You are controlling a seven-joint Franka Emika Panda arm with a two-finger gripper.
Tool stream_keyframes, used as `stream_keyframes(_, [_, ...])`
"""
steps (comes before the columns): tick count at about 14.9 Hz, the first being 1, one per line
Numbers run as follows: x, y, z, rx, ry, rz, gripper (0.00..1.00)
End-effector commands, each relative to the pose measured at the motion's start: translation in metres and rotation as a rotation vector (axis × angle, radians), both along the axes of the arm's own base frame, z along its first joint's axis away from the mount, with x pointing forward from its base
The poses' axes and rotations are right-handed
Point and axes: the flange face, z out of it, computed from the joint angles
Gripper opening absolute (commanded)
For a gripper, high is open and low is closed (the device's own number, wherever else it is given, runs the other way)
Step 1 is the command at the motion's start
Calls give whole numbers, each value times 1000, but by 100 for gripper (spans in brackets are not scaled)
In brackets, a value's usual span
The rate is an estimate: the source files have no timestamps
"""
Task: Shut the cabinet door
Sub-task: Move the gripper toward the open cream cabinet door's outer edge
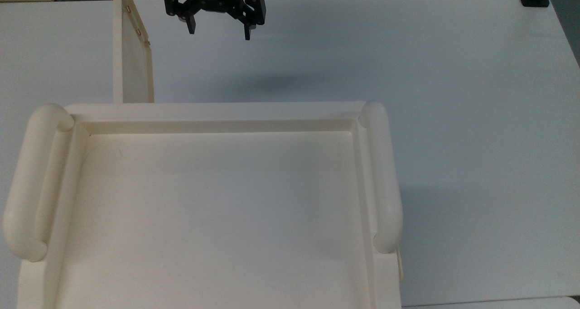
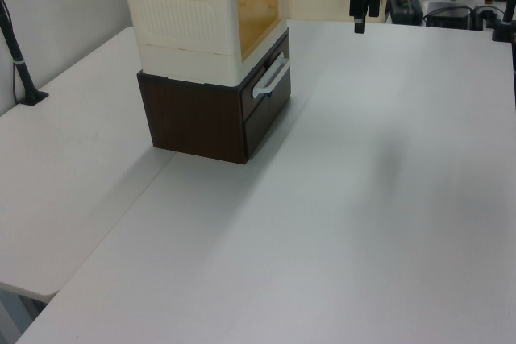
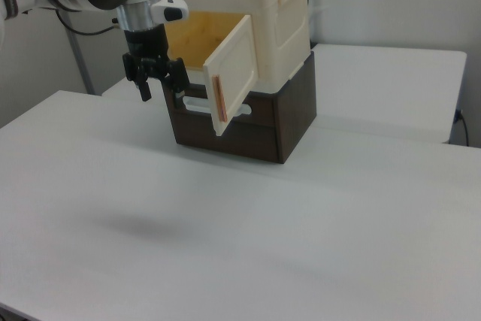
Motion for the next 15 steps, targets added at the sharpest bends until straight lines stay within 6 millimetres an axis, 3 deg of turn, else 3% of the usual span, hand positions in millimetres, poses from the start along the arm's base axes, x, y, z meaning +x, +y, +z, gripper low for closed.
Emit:
stream_keyframes(1, [-10,-1,5,11,3,-10,100])
stream_keyframes(8, [-10,-2,5,10,2,-3,97])
stream_keyframes(10, [-10,-4,5,17,3,35,40])
stream_keyframes(11, [-10,-5,5,18,3,33,25])
stream_keyframes(13, [-10,-5,5,18,1,35,4])
stream_keyframes(15, [-11,-5,8,19,-2,33,0])
